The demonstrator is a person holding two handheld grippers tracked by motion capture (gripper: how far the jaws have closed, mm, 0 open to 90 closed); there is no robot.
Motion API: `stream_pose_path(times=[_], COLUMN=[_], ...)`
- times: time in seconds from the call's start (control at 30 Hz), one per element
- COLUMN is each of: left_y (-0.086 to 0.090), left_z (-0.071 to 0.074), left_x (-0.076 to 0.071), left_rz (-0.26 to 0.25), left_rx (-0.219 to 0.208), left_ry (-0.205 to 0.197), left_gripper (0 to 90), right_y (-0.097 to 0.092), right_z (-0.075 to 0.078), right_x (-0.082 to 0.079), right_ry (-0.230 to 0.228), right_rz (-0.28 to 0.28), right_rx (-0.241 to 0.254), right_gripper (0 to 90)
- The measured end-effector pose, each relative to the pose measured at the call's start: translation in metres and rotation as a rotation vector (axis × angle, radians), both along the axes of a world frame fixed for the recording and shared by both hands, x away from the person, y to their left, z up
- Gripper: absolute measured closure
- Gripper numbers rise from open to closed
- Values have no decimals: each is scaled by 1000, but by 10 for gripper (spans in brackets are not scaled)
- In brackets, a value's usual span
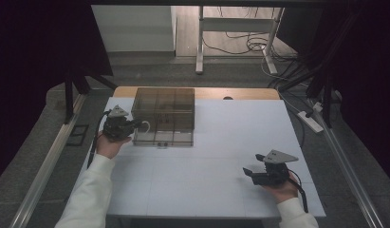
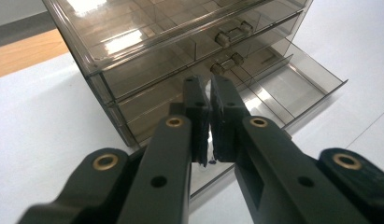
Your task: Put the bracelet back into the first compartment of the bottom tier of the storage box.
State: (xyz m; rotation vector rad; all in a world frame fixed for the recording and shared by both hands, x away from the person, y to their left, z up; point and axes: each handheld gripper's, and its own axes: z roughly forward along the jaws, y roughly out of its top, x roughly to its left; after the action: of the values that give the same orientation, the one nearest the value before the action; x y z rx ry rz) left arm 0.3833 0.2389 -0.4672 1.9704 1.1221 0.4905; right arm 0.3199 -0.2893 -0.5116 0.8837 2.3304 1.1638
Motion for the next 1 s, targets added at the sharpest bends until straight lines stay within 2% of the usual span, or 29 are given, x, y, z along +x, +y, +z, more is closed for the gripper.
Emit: stream_pose_path(times=[0.27, 0.5, 0.73, 0.77, 0.8, 0.83, 0.87, 1.0], left_y=[-6, -7, -9, -9, -8, -8, -7, -5], left_z=[-5, -7, -9, -9, -9, -9, -9, -7], left_x=[4, 4, 5, 4, 4, 4, 4, 2], left_rz=[-4, -5, 9, 11, 10, 18, 23, 19], left_rx=[19, 15, 38, 31, 16, 13, 15, -4], left_ry=[8, 12, 5, -3, -6, -5, -6, -11], left_gripper=[856, 856, 847, 837, 777, 663, 600, 544], right_y=[0, 0, 0, 0, 0, 0, 0, 0], right_z=[0, 0, 0, 0, 0, 0, 0, 0], right_x=[0, 0, 0, 0, 0, 0, 0, 0], right_ry=[2, 2, 2, 2, 1, 1, 2, 1], right_rz=[1, 2, 1, 2, 0, 0, 1, 0], right_rx=[1, 1, 0, -1, 0, 1, 1, 0], right_gripper=[234, 233, 233, 233, 233, 233, 233, 233])
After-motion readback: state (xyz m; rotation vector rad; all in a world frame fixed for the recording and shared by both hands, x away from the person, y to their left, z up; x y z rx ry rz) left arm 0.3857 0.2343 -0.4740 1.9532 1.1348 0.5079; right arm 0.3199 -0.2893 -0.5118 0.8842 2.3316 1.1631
